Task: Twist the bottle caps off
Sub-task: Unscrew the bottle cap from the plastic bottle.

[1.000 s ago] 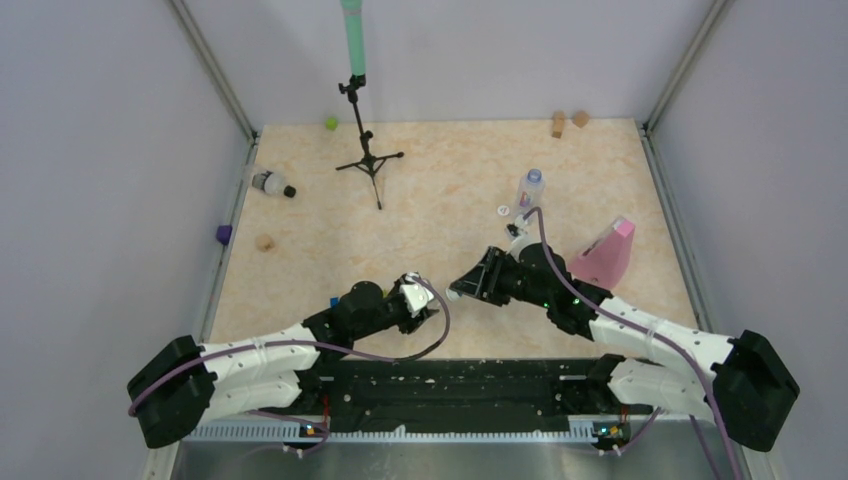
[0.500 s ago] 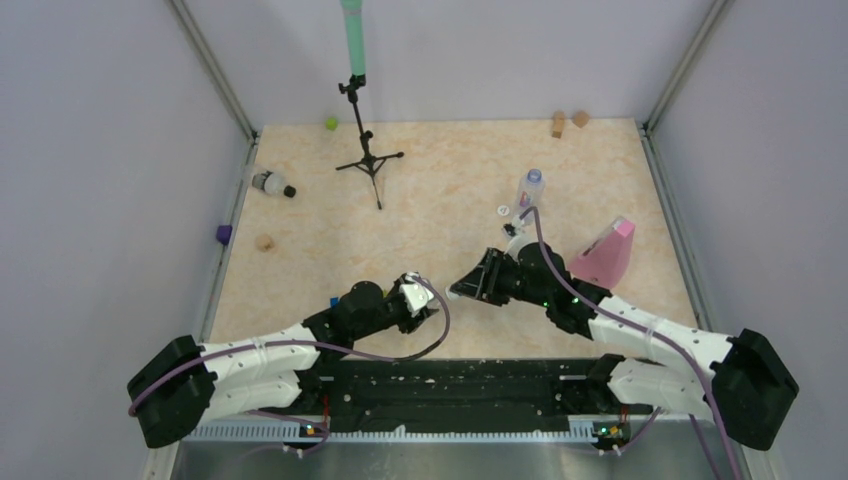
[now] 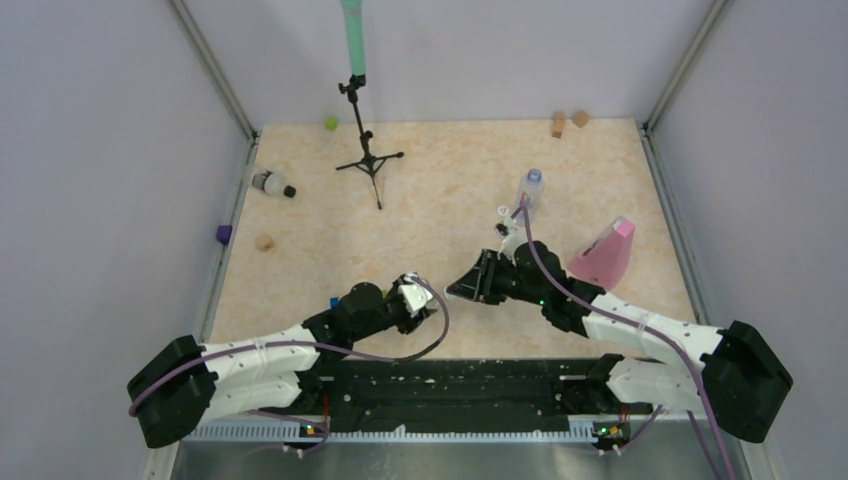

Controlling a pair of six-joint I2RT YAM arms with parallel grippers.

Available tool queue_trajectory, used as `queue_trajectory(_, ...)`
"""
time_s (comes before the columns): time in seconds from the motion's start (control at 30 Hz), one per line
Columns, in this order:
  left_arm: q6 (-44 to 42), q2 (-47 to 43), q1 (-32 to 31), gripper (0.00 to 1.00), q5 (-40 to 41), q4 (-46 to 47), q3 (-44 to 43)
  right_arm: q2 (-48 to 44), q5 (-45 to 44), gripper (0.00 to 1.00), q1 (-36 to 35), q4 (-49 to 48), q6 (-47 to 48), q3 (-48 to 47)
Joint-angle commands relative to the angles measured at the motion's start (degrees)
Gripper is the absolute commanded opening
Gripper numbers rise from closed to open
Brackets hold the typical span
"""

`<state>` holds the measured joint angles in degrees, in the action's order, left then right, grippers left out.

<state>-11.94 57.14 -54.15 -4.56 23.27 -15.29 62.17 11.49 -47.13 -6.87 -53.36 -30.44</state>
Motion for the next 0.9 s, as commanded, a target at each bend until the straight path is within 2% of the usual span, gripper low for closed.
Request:
queue_trajectory(0.0, 2.43, -1.24, -0.21, 0.0, -0.17, 8.21, 0.85, -0.13, 1.62, 0.02, -0.77, -3.2, 7.6, 0.5)
queue_trajectory(0.2, 5.03, 1.22, -0.18, 0.0, -9.79, 10.3, -1.85, -2.69, 8.01, 0.0, -0.79, 0.48, 19.47, -0.96)
queue_trajectory(0.33, 4.74, 3.4, -0.17, 0.0, -14.24, 11.04, -2.62, -4.27, 10.91, 0.0, -0.83, -4.46, 31.54, 1.54)
queue_trajectory(0.47, 4.41, 5.3, 0.01, 0.0, -18.35, 5.63, -6.06, -3.85, 15.56, 0.0, -0.81, -6.81, 42.59, 1.22)
queue_trajectory(0.63, 4.35, 5.8, 0.19, 0.0, -19.68, 7.54, -5.74, -1.82, 22.07, 0.0, -0.78, -6.12, 58.58, -0.2)
queue_trajectory(0.77, 3.59, 3.72, 0.19, 0.0, -19.3, 8.15, -4.39, -0.78, 22.35, 0.0, -0.77, -5.53, 70.38, -0.06)
queue_trajectory(0.87, 2.67, 1.69, 0.19, 0.0, -18.23, 6.97, -3.38, -2.1, 23.54, 0.0, -0.77, -8.73, 77.45, 2.36)
